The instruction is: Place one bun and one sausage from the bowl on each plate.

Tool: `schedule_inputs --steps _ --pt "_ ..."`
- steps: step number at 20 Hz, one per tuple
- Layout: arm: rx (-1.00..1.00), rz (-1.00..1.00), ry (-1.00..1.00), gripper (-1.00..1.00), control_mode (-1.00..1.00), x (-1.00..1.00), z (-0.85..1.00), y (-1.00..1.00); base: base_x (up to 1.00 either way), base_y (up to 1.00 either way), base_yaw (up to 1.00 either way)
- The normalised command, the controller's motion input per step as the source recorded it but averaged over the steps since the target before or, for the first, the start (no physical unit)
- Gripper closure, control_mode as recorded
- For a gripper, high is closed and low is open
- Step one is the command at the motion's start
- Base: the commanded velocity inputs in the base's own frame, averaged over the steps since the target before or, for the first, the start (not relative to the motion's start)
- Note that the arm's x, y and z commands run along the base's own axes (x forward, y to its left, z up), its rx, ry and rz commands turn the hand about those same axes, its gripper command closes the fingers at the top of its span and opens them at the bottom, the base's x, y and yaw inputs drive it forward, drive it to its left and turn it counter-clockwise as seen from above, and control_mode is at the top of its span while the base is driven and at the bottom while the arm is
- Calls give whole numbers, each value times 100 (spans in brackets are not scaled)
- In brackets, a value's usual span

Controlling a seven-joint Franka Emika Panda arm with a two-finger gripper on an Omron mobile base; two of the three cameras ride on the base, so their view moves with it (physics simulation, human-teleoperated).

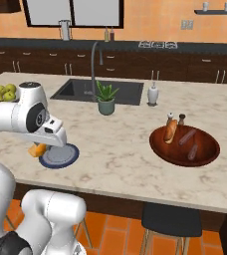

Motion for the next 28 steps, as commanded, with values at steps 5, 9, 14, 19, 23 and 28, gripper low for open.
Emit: schedule_inputs --steps 5,9,14,19,23,28 --pt "-2 3 3 100 -100 100 -57 72 0 0 0" --pt "-6 9 0 100 -100 89 -84 62 0 0 0" --pt "-1 8 -3 100 -100 63 -73 27 0 0 0" --pt "0 2 -3 100 -100 49 -29 0 0 0 0" --pt "0 0 -6 100 -100 25 -23 0 0 0 0" --pt "0 0 -12 -100 -100 2 -40 0 0 0 0"
